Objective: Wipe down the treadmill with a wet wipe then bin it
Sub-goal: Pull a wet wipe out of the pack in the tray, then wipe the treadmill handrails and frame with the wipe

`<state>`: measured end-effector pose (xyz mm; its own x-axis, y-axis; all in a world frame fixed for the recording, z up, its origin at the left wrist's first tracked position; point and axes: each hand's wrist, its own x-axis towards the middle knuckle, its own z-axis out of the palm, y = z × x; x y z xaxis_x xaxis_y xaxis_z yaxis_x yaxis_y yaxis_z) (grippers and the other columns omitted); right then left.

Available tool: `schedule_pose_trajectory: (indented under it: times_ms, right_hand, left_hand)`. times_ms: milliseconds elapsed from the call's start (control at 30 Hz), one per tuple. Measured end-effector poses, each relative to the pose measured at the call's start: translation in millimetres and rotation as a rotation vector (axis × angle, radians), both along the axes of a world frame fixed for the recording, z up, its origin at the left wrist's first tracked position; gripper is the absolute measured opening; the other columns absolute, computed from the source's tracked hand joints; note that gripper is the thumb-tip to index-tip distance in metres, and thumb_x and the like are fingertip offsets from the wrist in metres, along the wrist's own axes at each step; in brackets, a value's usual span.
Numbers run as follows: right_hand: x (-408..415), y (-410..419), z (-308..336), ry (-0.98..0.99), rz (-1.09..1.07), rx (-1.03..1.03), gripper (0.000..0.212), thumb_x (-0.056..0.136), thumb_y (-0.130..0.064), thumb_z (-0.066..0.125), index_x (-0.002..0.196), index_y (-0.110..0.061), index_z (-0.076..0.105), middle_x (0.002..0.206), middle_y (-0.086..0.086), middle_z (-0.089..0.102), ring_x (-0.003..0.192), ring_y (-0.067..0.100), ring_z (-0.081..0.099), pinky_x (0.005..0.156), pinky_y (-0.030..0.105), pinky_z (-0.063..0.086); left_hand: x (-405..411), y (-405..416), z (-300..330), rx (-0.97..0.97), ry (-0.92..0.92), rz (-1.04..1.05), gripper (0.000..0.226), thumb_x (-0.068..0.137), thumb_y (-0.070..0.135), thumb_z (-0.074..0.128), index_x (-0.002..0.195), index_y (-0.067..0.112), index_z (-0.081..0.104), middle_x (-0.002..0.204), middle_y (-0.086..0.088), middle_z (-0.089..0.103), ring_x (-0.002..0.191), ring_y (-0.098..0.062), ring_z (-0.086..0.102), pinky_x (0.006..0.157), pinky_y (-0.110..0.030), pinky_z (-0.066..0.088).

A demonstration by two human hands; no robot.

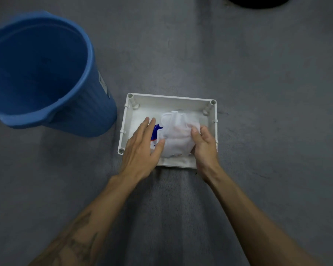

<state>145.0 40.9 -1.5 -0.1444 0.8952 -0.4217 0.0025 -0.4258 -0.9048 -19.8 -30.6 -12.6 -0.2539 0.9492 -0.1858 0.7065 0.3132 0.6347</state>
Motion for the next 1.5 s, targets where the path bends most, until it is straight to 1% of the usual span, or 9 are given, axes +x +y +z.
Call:
schedule_pose_trajectory:
  times_ms: [133, 267, 400, 500, 633, 800, 967, 1233, 1500]
  right_hand:
    - [2, -5, 24, -0.244, 0.105, 0.289, 0.019, 0.109, -0.011, 0.045, 0.110, -0.018, 0.063, 0.095, 0.000, 0.066, 0.084, 0.000, 0.059, 0.077, 0.019, 0.050]
    - [7, -10, 63, -0.618, 0.268, 0.661, 0.028, 0.103, -0.004, 0.046, 0.119, -0.011, 0.068, 0.084, -0.004, 0.063, 0.066, 0.015, 0.048, 0.062, 0.027, 0.036]
    - [19, -16, 129, -0.887, 0.453, 0.953, 0.057, 0.077, 0.012, 0.060, 0.129, -0.010, 0.069, 0.123, 0.011, 0.072, 0.085, 0.032, 0.073, 0.060, 0.031, 0.055]
    - [33, -22, 192, -0.946, 0.515, 1.068, 0.063, 0.077, 0.004, 0.034, 0.125, -0.010, 0.072, 0.128, 0.014, 0.070, 0.102, 0.033, 0.073, 0.068, 0.037, 0.060]
    - [56, -32, 286, -0.988, 0.585, 1.069, 0.058, 0.075, 0.011, 0.046, 0.124, -0.007, 0.072, 0.129, 0.015, 0.069, 0.108, 0.036, 0.072, 0.069, 0.039, 0.060]
    - [84, -49, 408, -1.023, 0.513, 1.007, 0.058, 0.082, -0.001, 0.030, 0.122, -0.006, 0.073, 0.126, 0.016, 0.070, 0.101, 0.035, 0.073, 0.063, 0.039, 0.059]
    - [118, -72, 512, -1.061, 0.394, 0.869, 0.058, 0.084, -0.002, 0.030, 0.123, -0.009, 0.072, 0.129, 0.014, 0.069, 0.101, 0.034, 0.073, 0.064, 0.039, 0.059]
    - [168, -106, 635, -1.102, 0.211, 0.737, 0.058, 0.076, 0.019, 0.069, 0.126, -0.010, 0.069, 0.134, 0.015, 0.066, 0.110, 0.036, 0.070, 0.068, 0.043, 0.061]
    - [193, -149, 709, -1.234, -0.019, 0.651, 0.059, 0.085, 0.001, 0.030, 0.128, -0.010, 0.069, 0.135, 0.015, 0.066, 0.117, 0.038, 0.068, 0.071, 0.045, 0.060]
  left_hand:
    - [-3, 2, 24, -0.125, 0.242, -0.133, 0.078, 0.098, 0.062, 0.023, 0.165, 0.026, 0.009, 0.173, 0.002, -0.003, 0.160, -0.019, -0.003, 0.127, -0.038, 0.001]
    - [0, 0, 68, -0.190, 0.411, -0.227, 0.081, 0.097, 0.064, 0.021, 0.165, 0.023, 0.008, 0.173, -0.004, -0.003, 0.160, -0.025, -0.003, 0.127, -0.044, 0.001]
    - [10, -9, 145, -0.185, 0.429, -0.246, 0.082, 0.096, 0.062, 0.025, 0.165, 0.021, 0.008, 0.173, -0.006, -0.001, 0.160, -0.027, 0.000, 0.127, -0.046, 0.004]
    - [17, -14, 214, -0.178, 0.448, -0.282, 0.081, 0.097, 0.061, 0.026, 0.165, 0.021, 0.010, 0.173, -0.006, 0.003, 0.160, -0.027, 0.004, 0.128, -0.048, 0.009]
    - [33, -15, 314, -0.171, 0.449, -0.332, 0.081, 0.099, 0.066, 0.019, 0.165, 0.020, 0.012, 0.173, -0.006, 0.004, 0.160, -0.027, 0.005, 0.128, -0.048, 0.012]
    - [57, -19, 438, -0.158, 0.426, -0.395, 0.073, 0.105, 0.058, 0.036, 0.164, 0.019, 0.017, 0.173, -0.006, 0.010, 0.159, -0.026, 0.009, 0.128, -0.046, 0.013]
    - [83, -20, 555, -0.122, 0.382, -0.459, 0.079, 0.094, 0.060, 0.029, 0.156, 0.012, 0.036, 0.163, -0.012, 0.035, 0.149, -0.030, 0.033, 0.120, -0.045, 0.030]
    - [134, -11, 687, -0.082, 0.392, -0.667, 0.085, 0.089, 0.062, 0.021, 0.155, 0.012, 0.039, 0.162, -0.014, 0.036, 0.148, -0.032, 0.036, 0.118, -0.044, 0.031]
    - [174, -15, 759, -0.021, 0.427, -0.902, 0.071, 0.103, 0.052, 0.045, 0.161, 0.015, 0.028, 0.168, -0.012, 0.025, 0.154, -0.030, 0.026, 0.123, -0.041, 0.021]
